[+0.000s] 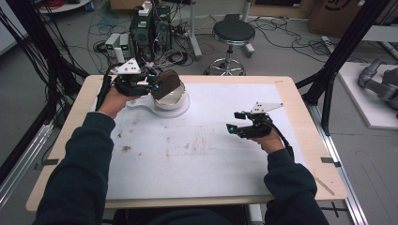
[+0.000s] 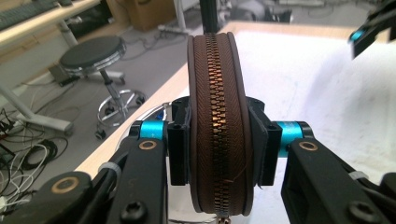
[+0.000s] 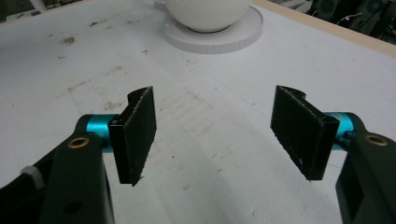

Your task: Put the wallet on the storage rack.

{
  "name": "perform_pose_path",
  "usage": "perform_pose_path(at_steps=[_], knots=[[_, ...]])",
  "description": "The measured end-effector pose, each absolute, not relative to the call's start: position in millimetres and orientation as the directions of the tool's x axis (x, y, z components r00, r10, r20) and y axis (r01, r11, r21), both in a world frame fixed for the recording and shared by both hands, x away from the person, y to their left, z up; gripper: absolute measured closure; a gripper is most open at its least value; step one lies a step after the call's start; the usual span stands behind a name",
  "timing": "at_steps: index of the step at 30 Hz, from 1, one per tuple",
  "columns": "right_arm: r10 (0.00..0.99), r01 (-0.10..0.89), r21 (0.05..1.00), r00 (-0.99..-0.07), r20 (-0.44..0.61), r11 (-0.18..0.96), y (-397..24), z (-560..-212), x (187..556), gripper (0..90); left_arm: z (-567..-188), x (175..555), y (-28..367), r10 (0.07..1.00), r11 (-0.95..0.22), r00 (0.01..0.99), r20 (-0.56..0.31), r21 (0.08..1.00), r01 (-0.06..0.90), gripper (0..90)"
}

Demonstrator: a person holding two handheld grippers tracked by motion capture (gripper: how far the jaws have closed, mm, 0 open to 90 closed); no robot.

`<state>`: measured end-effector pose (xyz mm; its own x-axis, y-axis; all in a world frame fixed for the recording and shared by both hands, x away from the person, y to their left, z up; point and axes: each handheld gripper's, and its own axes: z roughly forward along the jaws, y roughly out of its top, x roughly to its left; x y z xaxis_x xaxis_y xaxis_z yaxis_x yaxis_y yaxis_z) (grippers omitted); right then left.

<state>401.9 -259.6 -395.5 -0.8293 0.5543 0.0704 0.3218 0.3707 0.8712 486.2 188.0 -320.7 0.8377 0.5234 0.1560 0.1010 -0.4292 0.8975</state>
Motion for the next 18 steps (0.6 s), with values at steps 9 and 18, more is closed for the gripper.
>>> perform_pose_path(at_steps=[9,18], knots=[[0.566,0.342,0.867,-0.820,0.088,0.362,-267.1,-398.5,399.9,31.8,-332.4,509.6,175.4,0.497,-0.509,0.848,0.183,0.853,0.114,65.2],[0.573,0.351,0.867,-0.814,0.095,0.355,-272.2,-400.6,399.9,31.8,-341.4,521.8,167.5,0.478,-0.600,0.843,0.245,0.792,0.110,65.2]])
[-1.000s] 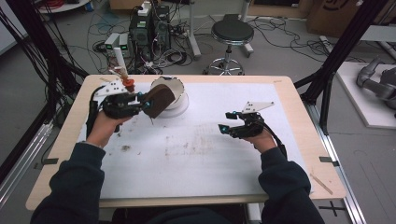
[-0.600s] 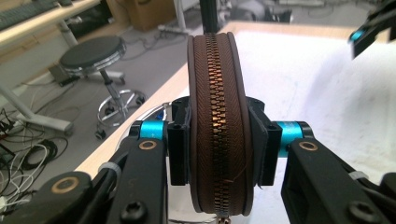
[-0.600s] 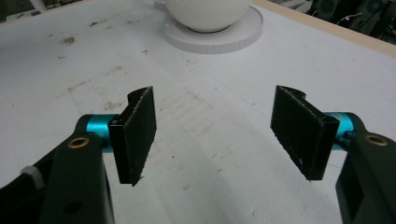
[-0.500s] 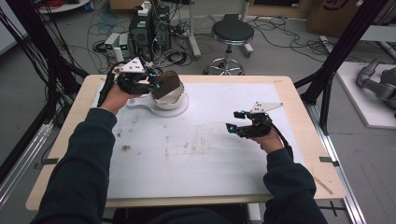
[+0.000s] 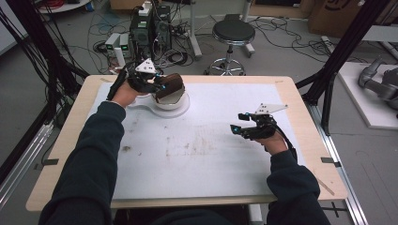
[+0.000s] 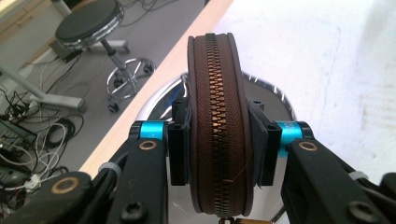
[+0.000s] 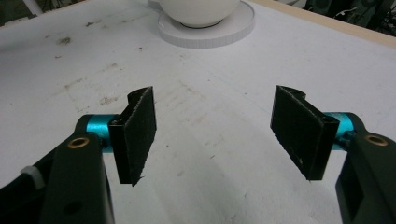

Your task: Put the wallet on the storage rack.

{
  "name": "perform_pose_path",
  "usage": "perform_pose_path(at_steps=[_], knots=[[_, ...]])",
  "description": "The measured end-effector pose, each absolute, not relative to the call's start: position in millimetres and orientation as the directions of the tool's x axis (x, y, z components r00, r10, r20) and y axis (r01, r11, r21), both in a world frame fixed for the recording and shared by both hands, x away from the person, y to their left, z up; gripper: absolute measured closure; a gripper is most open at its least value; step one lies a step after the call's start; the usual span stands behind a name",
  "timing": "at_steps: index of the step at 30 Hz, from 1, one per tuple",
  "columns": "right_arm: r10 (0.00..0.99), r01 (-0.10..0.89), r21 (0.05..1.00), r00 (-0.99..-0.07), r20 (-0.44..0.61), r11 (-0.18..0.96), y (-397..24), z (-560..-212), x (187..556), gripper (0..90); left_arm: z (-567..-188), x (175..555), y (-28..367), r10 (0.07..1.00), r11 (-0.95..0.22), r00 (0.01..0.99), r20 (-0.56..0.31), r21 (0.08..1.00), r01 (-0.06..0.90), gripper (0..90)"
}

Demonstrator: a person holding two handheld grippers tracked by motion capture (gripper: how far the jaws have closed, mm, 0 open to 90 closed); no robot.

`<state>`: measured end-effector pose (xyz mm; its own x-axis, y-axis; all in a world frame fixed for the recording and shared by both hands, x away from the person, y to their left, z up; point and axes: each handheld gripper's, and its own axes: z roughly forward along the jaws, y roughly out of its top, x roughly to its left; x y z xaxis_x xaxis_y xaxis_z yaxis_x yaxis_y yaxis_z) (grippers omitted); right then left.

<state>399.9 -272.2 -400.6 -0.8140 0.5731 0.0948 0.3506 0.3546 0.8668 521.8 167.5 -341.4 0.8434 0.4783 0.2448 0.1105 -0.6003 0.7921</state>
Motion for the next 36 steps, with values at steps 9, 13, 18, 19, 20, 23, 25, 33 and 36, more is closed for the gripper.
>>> perform_pose_path(at_steps=[9,13,18,19,20,23,25,33,36], knots=[[0.569,0.353,0.865,-0.816,0.097,0.358,-272.0,-400.8,398.9,31.8,-346.2,524.1,167.2,0.591,-0.514,0.793,0.145,0.826,0.232,45.5],[0.577,0.354,0.866,-0.811,0.097,0.352,-273.8,-400.2,398.8,31.8,-340.4,514.0,177.8,0.630,-0.442,0.770,0.096,0.860,0.255,38.0],[0.586,0.353,0.868,-0.805,0.092,0.349,-276.5,-398.4,397.3,31.8,-338.6,489.9,201.3,0.677,-0.300,0.736,0.008,0.916,0.266,35.8],[0.588,0.351,0.868,-0.804,0.088,0.350,-277.2,-398.4,397.0,31.8,-339.5,483.1,205.5,0.678,-0.273,0.735,-0.007,0.926,0.261,35.6],[0.591,0.349,0.868,-0.802,0.083,0.352,-278.0,-398.5,396.8,31.8,-340.4,476.1,209.4,0.681,-0.251,0.732,-0.022,0.932,0.261,35.1],[0.603,0.353,0.866,-0.794,0.076,0.355,-281.3,-399.1,395.8,31.3,-345.3,454.0,221.1,0.697,-0.156,0.711,-0.097,0.947,0.282,32.4],[0.618,0.355,0.866,-0.783,0.070,0.352,-283.8,-398.9,395.6,30.2,-350.0,440.2,227.2,0.717,-0.103,0.684,-0.132,0.951,0.291,26.3],[0.722,0.377,0.850,-0.692,-0.006,0.369,-289.4,-397.3,395.5,24.8,-376.5,392.0,248.1,0.772,-0.003,0.618,-0.144,0.973,0.231,18.4],[0.744,0.371,0.845,-0.667,-0.047,0.386,-291.6,-396.9,396.2,21.9,-388.6,371.8,257.5,0.806,0.050,0.571,-0.157,0.979,0.198,18.6]])
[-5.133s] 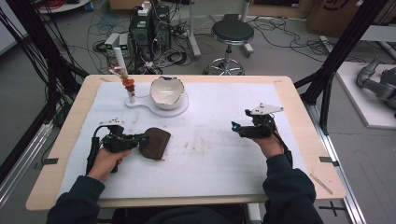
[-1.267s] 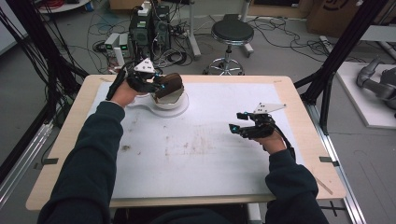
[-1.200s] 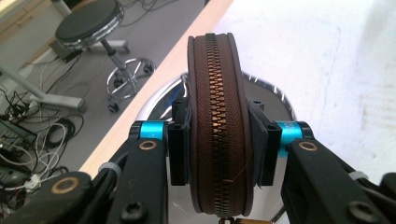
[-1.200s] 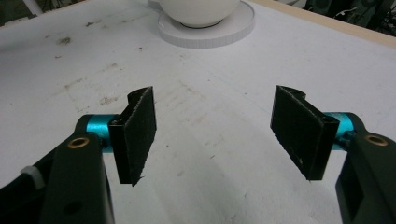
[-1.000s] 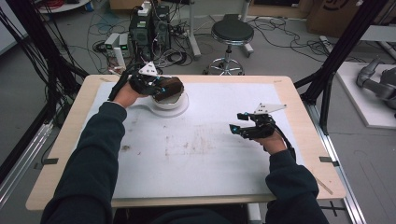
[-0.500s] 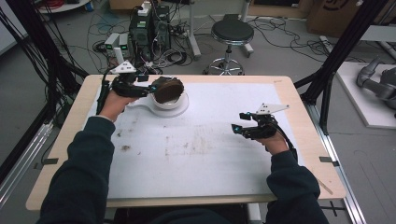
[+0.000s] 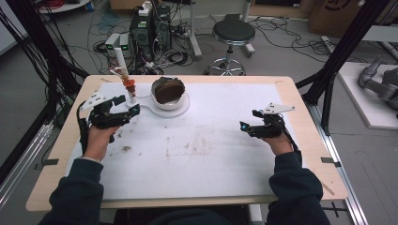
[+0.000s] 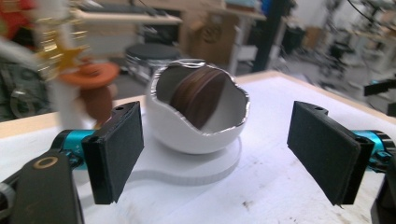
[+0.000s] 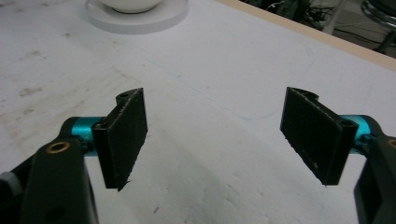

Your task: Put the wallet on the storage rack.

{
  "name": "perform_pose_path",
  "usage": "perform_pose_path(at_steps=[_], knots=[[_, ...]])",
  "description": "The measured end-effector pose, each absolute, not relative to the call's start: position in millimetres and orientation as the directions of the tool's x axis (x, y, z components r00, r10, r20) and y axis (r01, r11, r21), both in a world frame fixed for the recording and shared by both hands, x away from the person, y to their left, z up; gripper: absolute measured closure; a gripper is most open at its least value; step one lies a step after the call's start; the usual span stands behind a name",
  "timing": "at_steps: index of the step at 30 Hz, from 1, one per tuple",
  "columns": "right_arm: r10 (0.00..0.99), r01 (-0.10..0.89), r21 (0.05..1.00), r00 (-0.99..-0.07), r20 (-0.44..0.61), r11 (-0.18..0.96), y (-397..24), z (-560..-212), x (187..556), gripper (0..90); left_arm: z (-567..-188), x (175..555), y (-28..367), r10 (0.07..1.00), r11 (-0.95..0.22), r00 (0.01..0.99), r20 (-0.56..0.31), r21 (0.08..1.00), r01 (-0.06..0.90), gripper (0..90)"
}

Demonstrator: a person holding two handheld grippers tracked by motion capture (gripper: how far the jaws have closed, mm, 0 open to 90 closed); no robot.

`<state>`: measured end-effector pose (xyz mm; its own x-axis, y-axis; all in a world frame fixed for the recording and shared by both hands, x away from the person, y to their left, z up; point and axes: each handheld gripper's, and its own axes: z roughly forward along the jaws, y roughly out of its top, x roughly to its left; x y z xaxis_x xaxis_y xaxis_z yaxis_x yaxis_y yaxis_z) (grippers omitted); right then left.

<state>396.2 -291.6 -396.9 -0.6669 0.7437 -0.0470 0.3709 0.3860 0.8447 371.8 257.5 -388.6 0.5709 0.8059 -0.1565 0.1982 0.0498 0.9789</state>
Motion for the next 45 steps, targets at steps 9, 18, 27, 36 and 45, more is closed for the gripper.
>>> perform_pose_path(at_steps=[9,18,27,36,45], knots=[[0.781,0.393,0.824,-0.618,-0.092,0.408,-299.2,-398.6,397.1,21.2,-404.6,340.7,267.1,0.847,0.061,0.507,-0.160,0.976,0.207,18.4],[0.770,0.386,0.830,-0.633,-0.079,0.403,-297.6,-401.6,394.9,21.3,-406.2,335.9,267.6,0.868,0.029,0.474,-0.146,0.969,0.244,18.4],[0.784,0.403,0.847,-0.621,-0.025,0.347,-300.2,-399.1,387.3,21.3,-411.5,335.9,274.4,0.862,0.041,0.479,-0.165,0.965,0.259,18.5],[0.783,0.403,0.842,-0.621,-0.036,0.359,-295.7,-400.4,382.7,21.4,-416.1,342.3,271.2,0.846,0.042,0.504,-0.175,0.964,0.263,18.6],[0.791,0.411,0.843,-0.611,-0.028,0.347,-297.9,-399.8,381.2,21.4,-414.7,342.0,269.0,0.841,0.037,0.515,-0.166,0.967,0.252,18.8]])
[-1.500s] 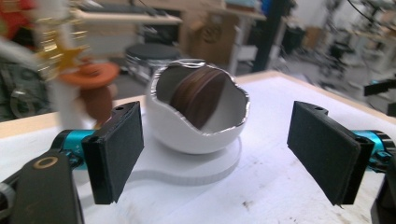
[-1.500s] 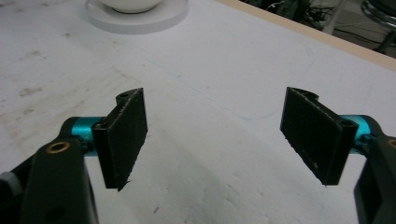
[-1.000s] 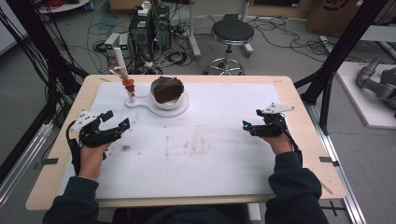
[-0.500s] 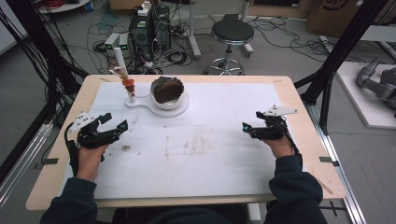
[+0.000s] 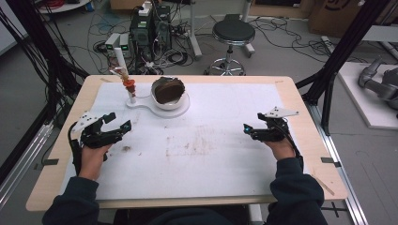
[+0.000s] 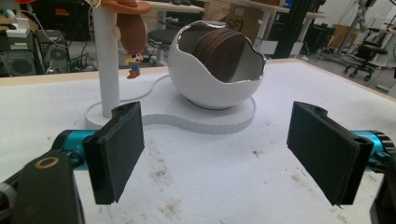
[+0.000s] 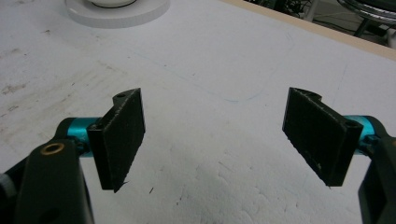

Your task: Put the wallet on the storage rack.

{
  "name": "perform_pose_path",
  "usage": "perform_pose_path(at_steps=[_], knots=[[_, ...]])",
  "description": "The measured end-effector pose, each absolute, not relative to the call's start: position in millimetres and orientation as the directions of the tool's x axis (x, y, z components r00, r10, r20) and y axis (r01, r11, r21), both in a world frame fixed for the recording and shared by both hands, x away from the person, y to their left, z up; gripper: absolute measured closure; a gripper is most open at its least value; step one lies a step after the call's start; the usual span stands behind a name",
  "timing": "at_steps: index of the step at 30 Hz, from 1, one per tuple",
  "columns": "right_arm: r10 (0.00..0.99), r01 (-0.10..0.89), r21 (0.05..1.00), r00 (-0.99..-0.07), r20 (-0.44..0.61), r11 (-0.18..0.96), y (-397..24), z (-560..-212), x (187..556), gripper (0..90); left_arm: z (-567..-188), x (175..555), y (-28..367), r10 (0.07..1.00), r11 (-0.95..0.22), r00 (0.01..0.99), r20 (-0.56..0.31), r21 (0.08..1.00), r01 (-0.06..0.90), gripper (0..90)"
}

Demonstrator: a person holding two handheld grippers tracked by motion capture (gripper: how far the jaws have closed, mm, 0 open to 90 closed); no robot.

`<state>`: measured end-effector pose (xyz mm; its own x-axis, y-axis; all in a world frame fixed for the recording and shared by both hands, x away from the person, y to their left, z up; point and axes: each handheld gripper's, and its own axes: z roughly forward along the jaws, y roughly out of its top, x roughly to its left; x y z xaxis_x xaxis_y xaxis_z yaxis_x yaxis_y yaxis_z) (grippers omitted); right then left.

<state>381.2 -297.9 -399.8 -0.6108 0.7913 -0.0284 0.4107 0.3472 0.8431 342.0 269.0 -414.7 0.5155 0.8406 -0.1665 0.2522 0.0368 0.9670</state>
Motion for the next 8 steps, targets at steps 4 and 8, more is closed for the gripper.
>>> perform_pose_path(at_steps=[4,8], knots=[[0.789,0.403,0.847,-0.613,-0.031,0.347,-298.5,-400.4,382.4,21.4,-414.8,341.9,268.4,0.842,0.032,0.514,-0.164,0.966,0.255,18.8],[0.788,0.406,0.846,-0.616,-0.026,0.345,-298.8,-401.0,383.3,21.4,-415.0,342.5,268.3,0.840,0.033,0.517,-0.163,0.967,0.252,18.8]])
